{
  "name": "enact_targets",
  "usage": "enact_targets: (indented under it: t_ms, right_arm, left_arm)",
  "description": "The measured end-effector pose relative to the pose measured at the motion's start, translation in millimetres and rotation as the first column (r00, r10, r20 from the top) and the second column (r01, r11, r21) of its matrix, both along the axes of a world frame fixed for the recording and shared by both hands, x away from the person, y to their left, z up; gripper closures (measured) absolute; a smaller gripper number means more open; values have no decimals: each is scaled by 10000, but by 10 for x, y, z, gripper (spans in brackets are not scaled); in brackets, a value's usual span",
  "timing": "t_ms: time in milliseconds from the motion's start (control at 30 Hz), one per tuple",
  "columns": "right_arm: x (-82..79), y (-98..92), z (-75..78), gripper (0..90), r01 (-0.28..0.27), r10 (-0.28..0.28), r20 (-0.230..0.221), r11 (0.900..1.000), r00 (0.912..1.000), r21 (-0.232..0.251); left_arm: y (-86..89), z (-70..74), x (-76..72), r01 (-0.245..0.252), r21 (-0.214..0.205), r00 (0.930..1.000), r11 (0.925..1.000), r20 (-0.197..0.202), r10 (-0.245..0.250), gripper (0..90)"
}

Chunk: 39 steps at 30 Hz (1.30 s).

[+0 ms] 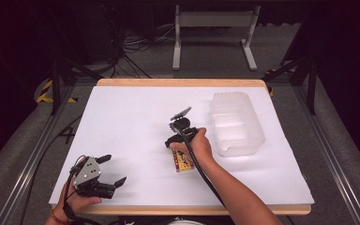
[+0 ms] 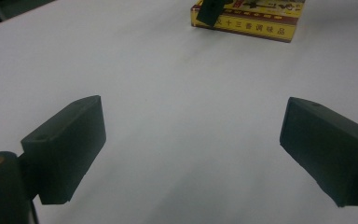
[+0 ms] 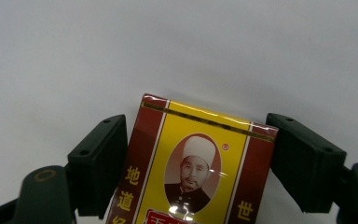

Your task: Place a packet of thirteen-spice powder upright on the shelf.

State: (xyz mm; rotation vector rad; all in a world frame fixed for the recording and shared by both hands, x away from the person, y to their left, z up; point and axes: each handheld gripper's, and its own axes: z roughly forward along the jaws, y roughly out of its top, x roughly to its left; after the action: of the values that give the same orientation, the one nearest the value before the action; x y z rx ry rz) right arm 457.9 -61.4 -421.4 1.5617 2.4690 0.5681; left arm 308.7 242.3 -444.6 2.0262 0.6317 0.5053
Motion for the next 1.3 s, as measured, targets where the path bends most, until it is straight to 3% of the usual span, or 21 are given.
enact_targets:
  t_ms: [33,233,433,567,667,800,933,1100,1233,1267,1300]
  right_arm:
    - [-8,25,2,235,-33,34,41,9997,10000,-225]
    - [-2,50,11,256,140,-141,-24,9994,9999,-314]
    - [-47,82,59,315,-279,296,246,9974,9993,-657]
    - [-66,77,93,318,-485,506,342,9969,9981,-617]
    - [-104,64,179,321,-731,775,841,9958,9934,-545]
    - [-150,31,265,322,-928,969,1113,9948,9891,-409]
    - [-230,-34,348,323,-1119,1147,1587,9934,9806,-264]
    - [-349,-213,488,324,-1339,1214,2190,9901,9681,432]
    - [-398,-299,565,324,-1403,1208,2574,9884,9587,588]
    - [-437,-362,628,324,-1481,1216,2898,9864,9493,714]
    - [-450,-379,646,324,-1493,1206,2992,9859,9466,751]
  left_arm:
    - [-1,0,1,24,28,10000,10000,17,-24,76]
    - [-12,-5,4,46,45,10000,10000,-26,-46,76]
    - [-14,-7,14,79,36,10000,10000,-54,-79,76]
    - [-21,-8,11,74,26,10000,10000,-60,-74,76]
    - [-25,-9,14,88,53,9999,9999,-81,-87,76]
    - [-29,-11,17,86,73,9999,9999,-98,-85,75]
    - [-25,-8,11,51,70,10000,10000,-74,-51,75]
    - [-36,-5,10,73,111,10000,9999,-41,-72,76]
    - [-37,-6,14,69,121,10000,9999,-60,-68,75]
    - [-33,-5,15,35,85,10000,10000,-53,-34,76]
    - [-33,-5,15,35,85,10000,10000,-53,-34,76]
